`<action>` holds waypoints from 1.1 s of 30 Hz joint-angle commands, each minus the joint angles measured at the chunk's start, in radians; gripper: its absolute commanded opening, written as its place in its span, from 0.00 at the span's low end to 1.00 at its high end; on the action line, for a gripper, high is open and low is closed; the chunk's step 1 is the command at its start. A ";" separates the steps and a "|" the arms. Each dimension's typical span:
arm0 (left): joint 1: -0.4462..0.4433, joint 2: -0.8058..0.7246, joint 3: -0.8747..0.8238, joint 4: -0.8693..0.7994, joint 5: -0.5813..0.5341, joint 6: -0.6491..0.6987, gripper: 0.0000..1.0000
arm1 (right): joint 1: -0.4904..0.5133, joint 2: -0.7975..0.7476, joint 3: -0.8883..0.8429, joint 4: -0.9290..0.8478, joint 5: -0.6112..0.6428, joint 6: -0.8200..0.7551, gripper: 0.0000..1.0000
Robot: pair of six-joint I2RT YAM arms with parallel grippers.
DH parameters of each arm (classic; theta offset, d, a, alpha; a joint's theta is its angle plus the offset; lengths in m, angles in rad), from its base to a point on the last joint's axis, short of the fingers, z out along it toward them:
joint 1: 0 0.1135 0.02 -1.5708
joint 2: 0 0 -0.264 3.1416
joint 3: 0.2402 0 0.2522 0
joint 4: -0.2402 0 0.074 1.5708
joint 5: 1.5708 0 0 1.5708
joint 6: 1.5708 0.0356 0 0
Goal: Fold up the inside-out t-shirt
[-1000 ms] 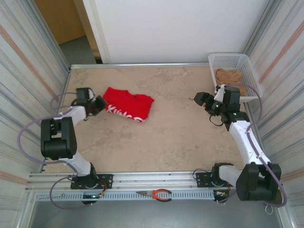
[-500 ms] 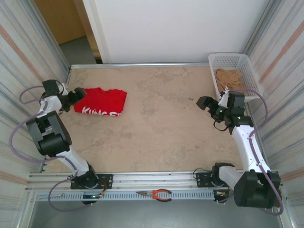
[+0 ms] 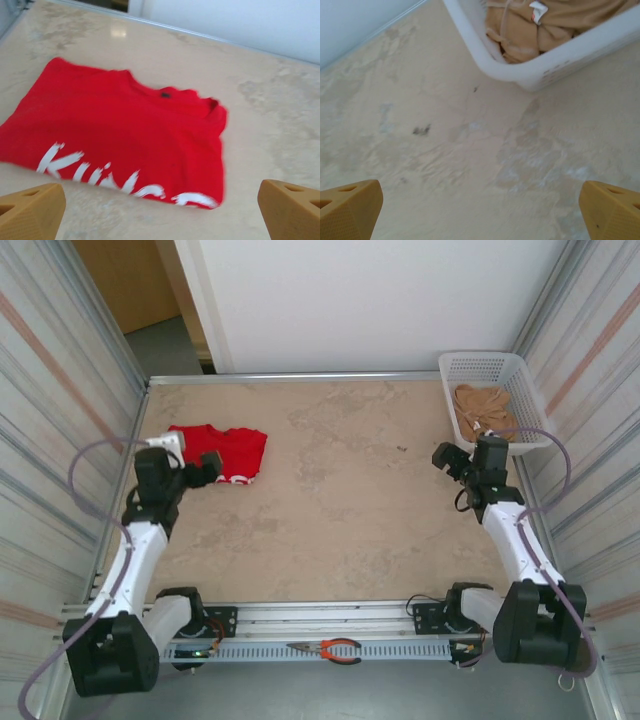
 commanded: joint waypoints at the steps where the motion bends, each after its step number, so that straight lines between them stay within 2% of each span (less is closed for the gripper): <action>1: -0.026 0.008 -0.144 0.305 -0.181 0.029 0.99 | 0.040 0.070 -0.054 0.196 0.169 -0.144 0.99; 4: -0.112 0.118 -0.211 0.512 -0.309 0.107 0.99 | 0.069 0.170 -0.132 0.368 0.211 -0.195 0.99; 7: -0.153 0.291 -0.221 0.665 -0.363 0.165 0.99 | 0.100 0.266 -0.191 0.531 0.231 -0.256 0.99; 8: -0.162 0.317 -0.213 0.683 -0.375 0.176 0.99 | 0.104 0.271 -0.177 0.516 0.224 -0.273 0.99; 10: -0.161 0.359 -0.199 0.729 -0.339 0.214 0.99 | 0.111 0.287 -0.199 0.631 0.185 -0.308 0.99; 15: -0.122 0.502 -0.201 0.882 -0.267 0.220 0.99 | 0.089 0.316 -0.197 0.686 0.067 -0.401 0.99; 19: -0.120 0.576 -0.184 0.919 -0.258 0.231 0.99 | 0.020 0.432 -0.358 1.112 0.017 -0.352 0.99; 20: -0.115 0.559 -0.168 0.857 -0.241 0.219 0.99 | 0.019 0.427 -0.343 1.063 0.009 -0.354 0.99; 21: -0.101 0.556 -0.166 0.854 -0.217 0.212 0.99 | 0.015 0.406 -0.291 0.915 -0.036 -0.360 0.99; 23: -0.098 0.564 -0.160 0.850 -0.216 0.210 0.99 | -0.012 0.431 -0.285 0.958 -0.090 -0.350 0.99; 24: -0.097 0.561 -0.158 0.838 -0.210 0.209 0.99 | -0.011 0.416 -0.273 0.901 -0.088 -0.349 0.99; 33: -0.090 0.561 -0.160 0.846 -0.196 0.206 0.99 | 0.002 0.416 -0.284 0.932 -0.058 -0.355 0.99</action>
